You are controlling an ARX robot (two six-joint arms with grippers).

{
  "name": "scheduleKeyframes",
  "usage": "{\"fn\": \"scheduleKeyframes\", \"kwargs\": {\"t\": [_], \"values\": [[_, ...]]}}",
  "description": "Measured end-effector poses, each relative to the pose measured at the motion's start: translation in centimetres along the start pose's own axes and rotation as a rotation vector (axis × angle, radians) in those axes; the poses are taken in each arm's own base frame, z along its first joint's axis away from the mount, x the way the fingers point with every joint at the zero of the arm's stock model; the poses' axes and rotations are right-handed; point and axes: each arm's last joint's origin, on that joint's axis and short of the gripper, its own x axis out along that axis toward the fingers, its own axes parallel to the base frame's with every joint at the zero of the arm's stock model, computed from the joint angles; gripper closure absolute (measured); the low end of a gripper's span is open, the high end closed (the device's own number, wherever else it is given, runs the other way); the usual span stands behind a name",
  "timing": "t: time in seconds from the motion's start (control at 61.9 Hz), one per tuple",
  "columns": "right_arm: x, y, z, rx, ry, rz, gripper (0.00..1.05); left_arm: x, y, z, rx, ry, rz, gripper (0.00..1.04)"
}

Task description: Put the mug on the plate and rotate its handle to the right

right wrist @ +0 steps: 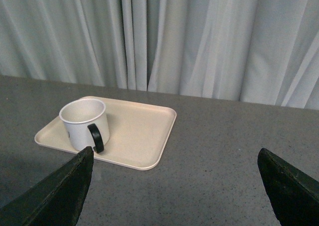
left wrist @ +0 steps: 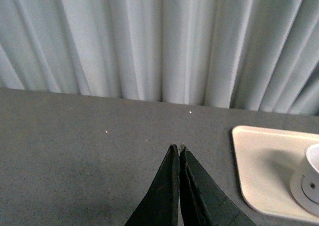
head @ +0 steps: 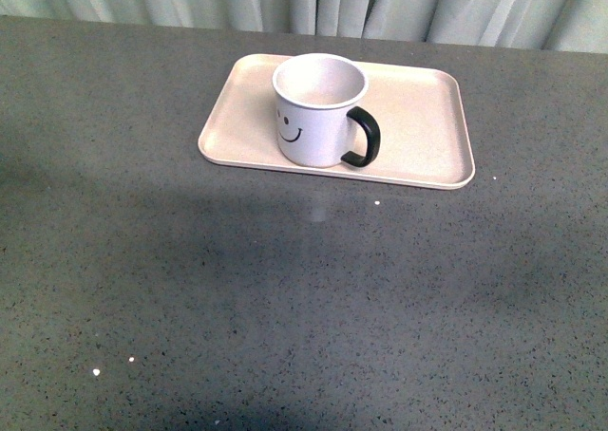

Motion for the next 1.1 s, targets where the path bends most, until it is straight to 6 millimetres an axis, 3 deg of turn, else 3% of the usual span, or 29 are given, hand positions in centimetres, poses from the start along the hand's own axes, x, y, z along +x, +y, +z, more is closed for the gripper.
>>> {"fn": "scheduleKeyframes", "kwargs": {"t": [0.501,1.099], "values": [[0.0,0.0,0.0,0.000,0.000,0.000,0.09,-4.2,0.0,-2.1,0.000,0.006,-0.007,1.03],[0.0,0.0,0.0,0.000,0.000,0.000,0.09,-6.8,0.1,-1.3,0.000,-0.022,-0.007,1.03]]}}
